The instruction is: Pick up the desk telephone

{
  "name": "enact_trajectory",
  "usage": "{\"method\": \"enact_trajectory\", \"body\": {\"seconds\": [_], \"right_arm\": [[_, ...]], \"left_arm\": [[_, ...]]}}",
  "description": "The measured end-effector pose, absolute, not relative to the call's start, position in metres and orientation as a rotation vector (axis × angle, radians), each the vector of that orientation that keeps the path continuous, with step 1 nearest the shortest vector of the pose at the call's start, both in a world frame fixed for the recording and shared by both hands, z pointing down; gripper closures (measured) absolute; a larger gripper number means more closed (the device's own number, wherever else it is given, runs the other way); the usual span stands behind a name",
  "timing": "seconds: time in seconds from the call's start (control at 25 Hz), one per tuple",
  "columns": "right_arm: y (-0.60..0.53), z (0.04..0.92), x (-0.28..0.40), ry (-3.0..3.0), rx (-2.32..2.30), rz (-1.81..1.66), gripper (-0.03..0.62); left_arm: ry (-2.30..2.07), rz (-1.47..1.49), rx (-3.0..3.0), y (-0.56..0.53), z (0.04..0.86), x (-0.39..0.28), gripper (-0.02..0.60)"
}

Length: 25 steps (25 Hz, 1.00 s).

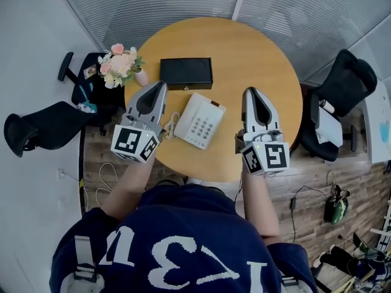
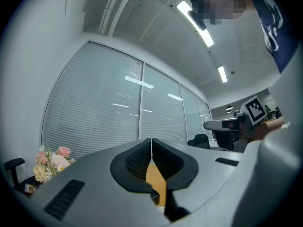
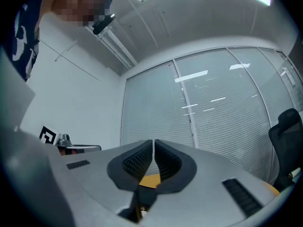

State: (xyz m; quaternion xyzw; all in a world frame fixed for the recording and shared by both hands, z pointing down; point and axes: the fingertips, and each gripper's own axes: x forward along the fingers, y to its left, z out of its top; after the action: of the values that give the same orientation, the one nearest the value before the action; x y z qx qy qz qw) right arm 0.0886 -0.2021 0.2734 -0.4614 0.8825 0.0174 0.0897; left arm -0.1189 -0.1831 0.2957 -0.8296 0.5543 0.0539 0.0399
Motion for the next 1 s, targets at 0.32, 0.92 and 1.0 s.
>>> {"method": "enact_trajectory", "body": {"seconds": [0.32,0.92,1.0], "right_arm": [[-0.224,0.284,0.091,2.632,-1.388,0.028,0.563],[-0.248,0.295,0.089,2.575,-1.542,-0.041,0.563],[-0.248,0.298,0.09,2.573,-1.566,-0.048,0.563]], "left_arm": [[1.71,0.159,-2.568,-0.205,0.308,-0.114,0.561],[1.541,0.165,-2.681,-0.254,0.31,-0.108,0.561],[1.526,0.166,-2.701,-0.257,0.316,-0.107,0.561]]}}
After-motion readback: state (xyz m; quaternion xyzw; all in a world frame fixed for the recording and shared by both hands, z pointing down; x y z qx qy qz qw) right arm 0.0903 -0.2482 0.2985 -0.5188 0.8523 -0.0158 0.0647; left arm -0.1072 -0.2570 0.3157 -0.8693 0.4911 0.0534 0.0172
